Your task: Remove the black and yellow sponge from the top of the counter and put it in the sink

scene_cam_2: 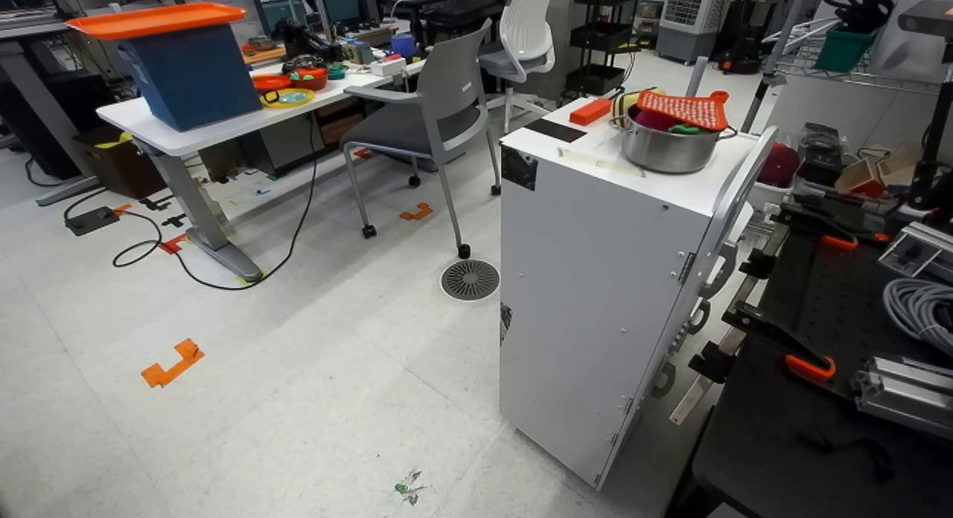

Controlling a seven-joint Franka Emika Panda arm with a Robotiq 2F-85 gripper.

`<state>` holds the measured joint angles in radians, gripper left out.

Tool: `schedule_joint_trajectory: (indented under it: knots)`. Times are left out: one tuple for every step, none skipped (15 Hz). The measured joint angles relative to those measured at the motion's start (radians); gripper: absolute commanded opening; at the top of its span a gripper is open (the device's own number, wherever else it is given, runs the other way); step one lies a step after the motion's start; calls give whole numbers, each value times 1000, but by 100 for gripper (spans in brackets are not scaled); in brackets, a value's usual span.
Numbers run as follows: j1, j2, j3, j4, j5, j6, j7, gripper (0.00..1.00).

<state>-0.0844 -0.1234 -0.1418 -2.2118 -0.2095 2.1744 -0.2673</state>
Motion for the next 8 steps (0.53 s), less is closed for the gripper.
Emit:
schedule_joint_trajectory:
  knots:
    - [0, 11, 4, 13, 0, 0, 11, 100]
    - [0, 22, 7, 25, 0, 0, 20, 100]
    - [0, 32, 10, 38, 0, -15, 22, 100]
    - [1, 38, 12, 49, 0, -45, 19, 100]
    - [1, 40, 13, 59, 0, -71, 17, 100]
    - [1, 40, 14, 64, 0, -82, 16, 100]
    - [1, 40, 15, 67, 0, -86, 15, 100]
    - [1, 40, 15, 68, 0, -89, 15, 100]
